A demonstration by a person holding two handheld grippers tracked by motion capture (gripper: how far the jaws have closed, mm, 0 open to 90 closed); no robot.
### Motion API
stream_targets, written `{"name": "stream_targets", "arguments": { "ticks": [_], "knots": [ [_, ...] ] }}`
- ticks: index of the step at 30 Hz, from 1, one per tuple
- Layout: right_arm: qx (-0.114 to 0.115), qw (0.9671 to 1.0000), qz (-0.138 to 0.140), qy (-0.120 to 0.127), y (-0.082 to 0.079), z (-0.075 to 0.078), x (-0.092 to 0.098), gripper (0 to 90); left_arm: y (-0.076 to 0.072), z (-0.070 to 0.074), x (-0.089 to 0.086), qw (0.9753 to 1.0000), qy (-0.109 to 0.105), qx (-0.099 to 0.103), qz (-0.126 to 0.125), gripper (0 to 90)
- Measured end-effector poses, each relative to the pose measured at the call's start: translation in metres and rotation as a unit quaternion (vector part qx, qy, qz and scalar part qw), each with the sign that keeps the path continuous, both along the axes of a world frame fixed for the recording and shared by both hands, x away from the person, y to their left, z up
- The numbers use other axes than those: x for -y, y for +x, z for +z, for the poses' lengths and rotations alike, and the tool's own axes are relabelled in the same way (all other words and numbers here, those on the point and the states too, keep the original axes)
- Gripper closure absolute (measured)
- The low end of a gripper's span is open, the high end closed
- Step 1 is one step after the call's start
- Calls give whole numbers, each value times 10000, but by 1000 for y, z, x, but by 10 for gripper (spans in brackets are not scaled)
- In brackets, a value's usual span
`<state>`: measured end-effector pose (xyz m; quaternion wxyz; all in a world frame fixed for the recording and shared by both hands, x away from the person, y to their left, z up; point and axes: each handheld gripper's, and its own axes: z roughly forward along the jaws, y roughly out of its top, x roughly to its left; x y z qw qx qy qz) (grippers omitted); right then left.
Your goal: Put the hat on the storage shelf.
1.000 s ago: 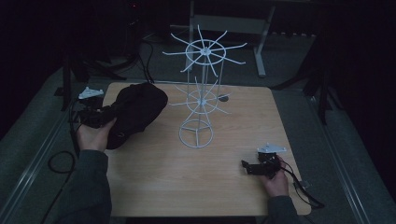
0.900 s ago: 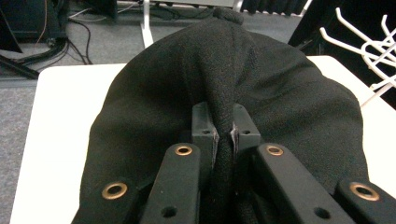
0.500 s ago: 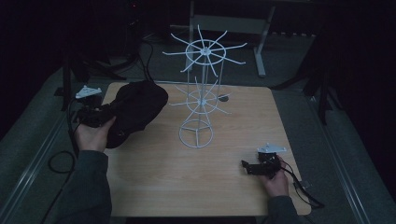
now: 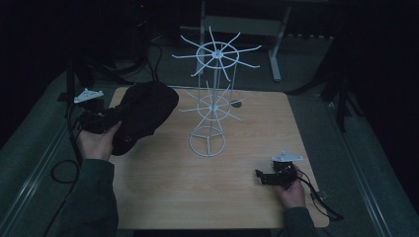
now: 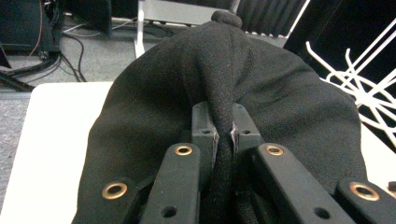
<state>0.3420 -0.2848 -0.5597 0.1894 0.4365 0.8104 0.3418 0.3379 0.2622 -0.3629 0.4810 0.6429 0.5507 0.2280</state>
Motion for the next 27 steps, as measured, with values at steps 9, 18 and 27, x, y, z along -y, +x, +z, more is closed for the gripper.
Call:
{"name": "stream_targets", "arguments": {
  "ticks": [9,18,27],
  "knots": [
    [-1,10000,1,-1,0,0,0,119,-3,7,0,9999,-104,116,1,847],
    [0,10000,0,2,0,0,0,119,-6,12,-1,9996,-194,218,44,846],
    [-5,10000,1,-2,0,0,0,119,-9,17,-3,9990,-293,337,77,846]
  ]
}}
